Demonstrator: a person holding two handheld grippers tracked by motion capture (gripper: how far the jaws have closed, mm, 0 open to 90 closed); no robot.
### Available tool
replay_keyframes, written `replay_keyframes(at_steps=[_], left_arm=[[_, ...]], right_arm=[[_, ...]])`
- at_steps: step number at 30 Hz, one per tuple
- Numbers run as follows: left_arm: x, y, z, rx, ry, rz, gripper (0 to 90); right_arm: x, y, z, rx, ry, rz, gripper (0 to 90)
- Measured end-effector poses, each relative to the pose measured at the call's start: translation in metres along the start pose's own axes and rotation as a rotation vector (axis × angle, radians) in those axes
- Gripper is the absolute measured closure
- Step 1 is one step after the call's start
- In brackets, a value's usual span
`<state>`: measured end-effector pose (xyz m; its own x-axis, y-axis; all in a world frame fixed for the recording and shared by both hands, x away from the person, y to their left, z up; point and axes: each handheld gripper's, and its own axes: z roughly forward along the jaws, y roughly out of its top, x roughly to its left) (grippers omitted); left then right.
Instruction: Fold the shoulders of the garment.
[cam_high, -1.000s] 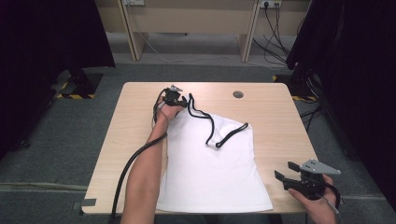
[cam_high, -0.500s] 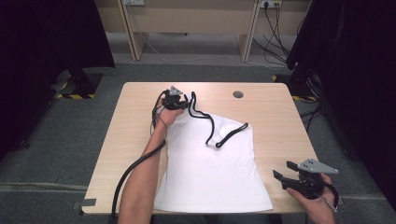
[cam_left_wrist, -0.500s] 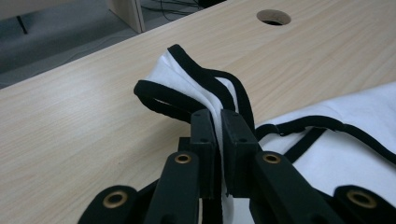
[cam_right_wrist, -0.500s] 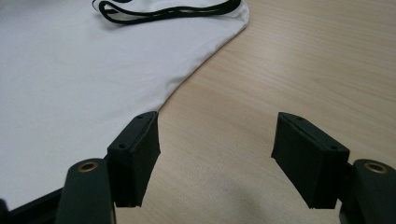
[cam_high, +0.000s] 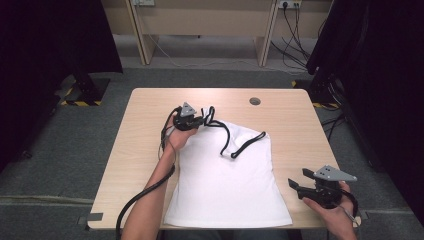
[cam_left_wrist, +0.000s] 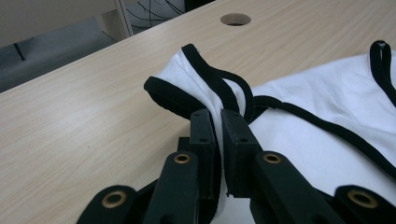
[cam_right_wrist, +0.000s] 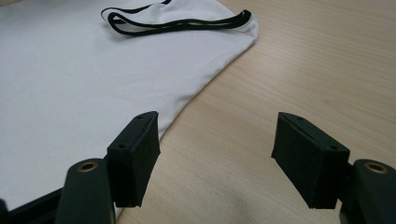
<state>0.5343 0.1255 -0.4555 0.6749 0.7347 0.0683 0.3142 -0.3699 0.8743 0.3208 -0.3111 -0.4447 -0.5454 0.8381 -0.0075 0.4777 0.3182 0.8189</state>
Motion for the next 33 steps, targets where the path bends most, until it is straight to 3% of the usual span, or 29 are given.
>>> replay_keyframes(at_steps=[4, 5, 11, 19, 20, 22, 33], left_arm=[[-0.005, -0.001, -0.003, 0.006, 0.007, 0.031, 83.0], [-0.008, -0.002, -0.004, 0.022, 0.012, 0.012, 83.0], [-0.006, -0.009, -0.005, 0.028, 0.011, 0.045, 82.8], [-0.009, -0.013, -0.008, 0.042, 0.011, 0.058, 82.2], [-0.011, -0.014, -0.010, 0.055, 0.017, 0.037, 82.2], [-0.011, -0.014, -0.010, 0.046, 0.008, 0.066, 82.3], [-0.014, -0.017, -0.013, 0.066, 0.009, 0.078, 81.6]], right_arm=[[0.000, 0.001, 0.001, -0.001, 0.000, 0.000, 31.7], [0.000, 0.001, 0.001, 0.000, 0.000, -0.001, 31.7], [0.001, 0.000, 0.002, 0.002, 0.003, -0.002, 31.7], [0.001, 0.000, 0.003, 0.005, 0.003, -0.003, 31.6], [0.001, 0.000, 0.003, 0.005, 0.002, -0.003, 31.6], [0.001, 0.000, 0.003, 0.006, 0.003, -0.003, 31.6], [0.003, -0.001, 0.004, 0.008, 0.006, -0.005, 31.5]])
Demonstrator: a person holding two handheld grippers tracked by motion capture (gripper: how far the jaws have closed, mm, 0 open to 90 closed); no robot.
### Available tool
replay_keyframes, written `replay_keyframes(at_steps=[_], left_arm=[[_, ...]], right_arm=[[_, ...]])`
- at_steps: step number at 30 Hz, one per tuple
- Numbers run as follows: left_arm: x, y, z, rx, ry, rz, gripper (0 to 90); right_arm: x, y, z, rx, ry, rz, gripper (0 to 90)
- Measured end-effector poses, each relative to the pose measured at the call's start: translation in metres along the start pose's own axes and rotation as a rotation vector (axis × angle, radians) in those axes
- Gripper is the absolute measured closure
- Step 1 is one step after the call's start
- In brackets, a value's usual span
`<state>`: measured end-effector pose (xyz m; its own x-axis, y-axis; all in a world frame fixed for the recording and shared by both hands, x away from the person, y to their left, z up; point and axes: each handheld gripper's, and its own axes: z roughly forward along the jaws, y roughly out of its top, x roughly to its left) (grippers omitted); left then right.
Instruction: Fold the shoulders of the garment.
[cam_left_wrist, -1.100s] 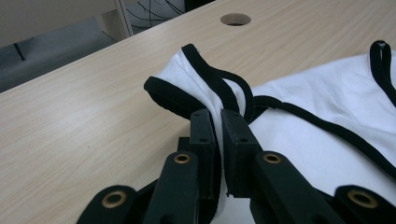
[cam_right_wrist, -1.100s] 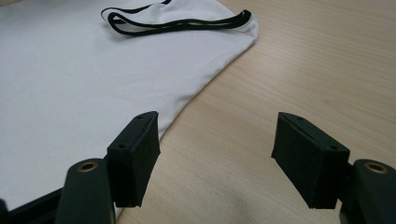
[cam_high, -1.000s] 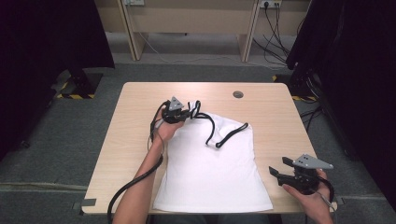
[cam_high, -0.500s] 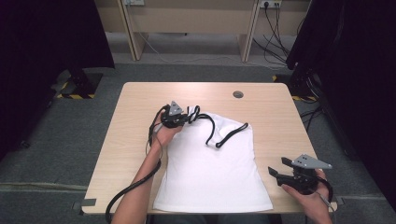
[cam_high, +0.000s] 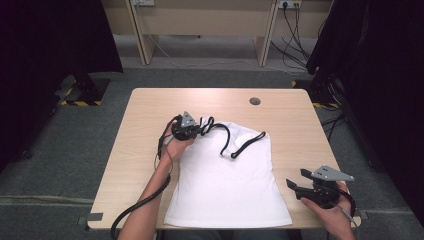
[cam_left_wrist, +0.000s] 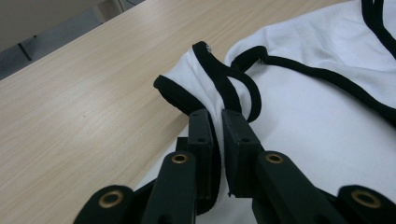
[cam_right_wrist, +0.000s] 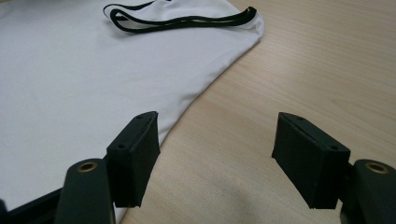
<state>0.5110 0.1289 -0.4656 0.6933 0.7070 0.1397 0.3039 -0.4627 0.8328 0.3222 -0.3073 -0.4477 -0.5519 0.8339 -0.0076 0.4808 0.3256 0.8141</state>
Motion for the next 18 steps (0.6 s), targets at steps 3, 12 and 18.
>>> replay_keyframes(at_steps=[3, 12, 18], left_arm=[[-0.0030, 0.0001, 0.0000, 0.003, 0.002, 0.007, 81.5], [-0.0089, -0.0010, -0.0018, 0.011, -0.009, 0.007, 79.8], [-0.0096, -0.0031, -0.0020, 0.025, -0.038, -0.003, 76.2]], right_arm=[[0.0001, -0.0003, 0.0002, 0.001, 0.000, 0.001, 31.5], [0.0004, -0.0002, -0.0005, 0.000, 0.000, 0.001, 31.3], [0.0005, -0.0001, -0.0004, 0.000, 0.000, 0.001, 31.3]])
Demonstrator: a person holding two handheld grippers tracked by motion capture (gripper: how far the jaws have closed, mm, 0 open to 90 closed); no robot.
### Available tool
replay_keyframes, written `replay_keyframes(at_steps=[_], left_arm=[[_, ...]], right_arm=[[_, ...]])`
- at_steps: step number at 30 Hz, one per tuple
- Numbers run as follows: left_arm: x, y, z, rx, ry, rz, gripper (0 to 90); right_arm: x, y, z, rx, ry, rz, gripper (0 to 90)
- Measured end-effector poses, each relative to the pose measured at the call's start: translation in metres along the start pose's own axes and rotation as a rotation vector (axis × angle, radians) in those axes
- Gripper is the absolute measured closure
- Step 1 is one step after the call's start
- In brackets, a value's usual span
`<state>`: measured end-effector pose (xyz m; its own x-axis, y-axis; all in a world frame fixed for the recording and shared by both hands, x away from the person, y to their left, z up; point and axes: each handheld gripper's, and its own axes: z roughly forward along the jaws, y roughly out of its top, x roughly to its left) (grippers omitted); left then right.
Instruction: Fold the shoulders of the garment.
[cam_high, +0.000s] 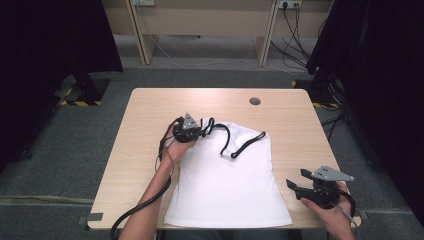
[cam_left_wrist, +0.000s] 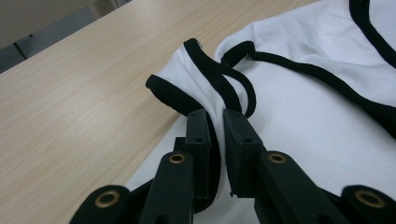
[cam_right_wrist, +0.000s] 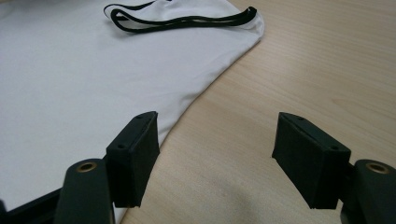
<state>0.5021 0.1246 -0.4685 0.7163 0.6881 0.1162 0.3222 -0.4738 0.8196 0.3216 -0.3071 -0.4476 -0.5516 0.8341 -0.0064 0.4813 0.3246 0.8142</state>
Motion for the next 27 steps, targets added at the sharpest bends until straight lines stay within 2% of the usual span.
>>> replay_keyframes(at_steps=[6, 8, 9, 12, 16, 21, 27], left_arm=[[0.000, -0.001, -0.005, 0.015, -0.043, -0.013, 73.6], [0.000, -0.001, -0.005, 0.015, -0.043, -0.013, 71.1], [0.000, -0.001, -0.009, 0.019, -0.058, -0.018, 71.1], [0.000, -0.002, -0.013, 0.025, -0.065, -0.017, 64.7], [0.002, -0.001, -0.017, 0.025, -0.064, -0.017, 62.7], [0.001, 0.008, -0.020, 0.021, -0.079, 0.006, 60.1], [0.003, 0.023, -0.014, 0.028, -0.096, 0.004, 57.4]], right_arm=[[0.000, 0.000, 0.000, 0.001, -0.001, 0.001, 31.2], [0.000, 0.001, 0.000, 0.001, -0.002, -0.001, 31.2], [0.000, 0.001, 0.000, 0.001, -0.002, -0.001, 31.2], [0.000, 0.001, -0.001, -0.001, -0.002, 0.001, 31.2], [0.000, 0.001, 0.000, 0.001, -0.003, 0.001, 31.1], [0.001, 0.001, 0.000, 0.001, -0.001, 0.000, 31.0], [0.001, 0.002, 0.000, -0.002, 0.000, 0.004, 30.9]])
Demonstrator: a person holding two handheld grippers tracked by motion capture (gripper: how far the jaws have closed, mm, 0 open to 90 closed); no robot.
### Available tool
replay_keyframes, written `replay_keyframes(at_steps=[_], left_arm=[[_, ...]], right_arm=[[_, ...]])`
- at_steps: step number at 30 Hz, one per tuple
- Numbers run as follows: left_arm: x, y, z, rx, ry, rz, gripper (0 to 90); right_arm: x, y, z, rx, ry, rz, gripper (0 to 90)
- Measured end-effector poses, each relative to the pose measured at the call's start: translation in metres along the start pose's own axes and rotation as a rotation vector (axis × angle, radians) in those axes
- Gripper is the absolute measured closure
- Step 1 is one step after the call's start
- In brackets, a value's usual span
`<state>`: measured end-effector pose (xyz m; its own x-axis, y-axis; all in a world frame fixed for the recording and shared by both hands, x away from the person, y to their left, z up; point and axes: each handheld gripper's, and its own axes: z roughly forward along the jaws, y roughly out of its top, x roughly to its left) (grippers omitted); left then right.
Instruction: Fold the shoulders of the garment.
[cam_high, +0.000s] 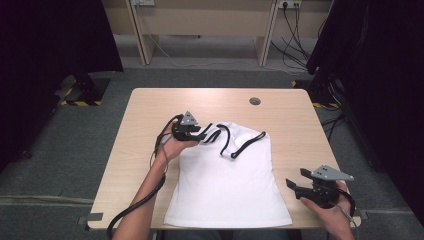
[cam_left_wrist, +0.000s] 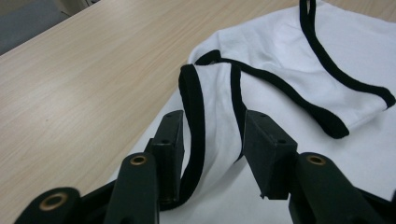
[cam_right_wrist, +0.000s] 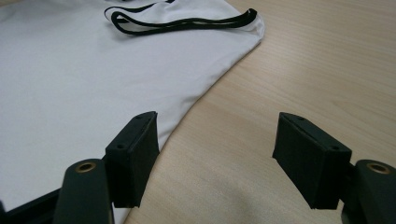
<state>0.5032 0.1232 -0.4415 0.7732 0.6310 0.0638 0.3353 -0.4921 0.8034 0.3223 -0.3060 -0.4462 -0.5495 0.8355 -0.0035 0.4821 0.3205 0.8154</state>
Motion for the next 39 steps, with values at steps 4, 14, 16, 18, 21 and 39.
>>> replay_keyframes(at_steps=[4, 14, 16, 18, 21, 39], left_arm=[[0.005, 0.006, 0.006, 0.014, -0.005, -0.007, 56.9], [0.011, 0.013, 0.024, 0.056, -0.036, -0.003, 61.0], [0.008, 0.013, 0.026, 0.058, -0.047, 0.020, 66.8], [0.006, 0.012, 0.029, 0.063, -0.065, 0.043, 74.5], [0.002, 0.011, 0.029, 0.061, -0.077, 0.064, 80.4], [-0.013, -0.012, 0.000, 0.058, -0.085, 0.118, 83.6]], right_arm=[[0.000, 0.000, 0.000, 0.000, 0.001, -0.003, 30.9], [0.000, -0.001, 0.000, 0.001, 0.003, 0.001, 30.8], [0.000, -0.001, 0.000, 0.000, 0.002, 0.001, 30.8], [-0.001, -0.002, 0.000, 0.001, 0.001, 0.002, 30.8], [-0.001, -0.002, -0.001, -0.001, 0.000, 0.003, 30.8], [-0.001, -0.002, 0.001, 0.008, -0.002, 0.002, 30.7]])
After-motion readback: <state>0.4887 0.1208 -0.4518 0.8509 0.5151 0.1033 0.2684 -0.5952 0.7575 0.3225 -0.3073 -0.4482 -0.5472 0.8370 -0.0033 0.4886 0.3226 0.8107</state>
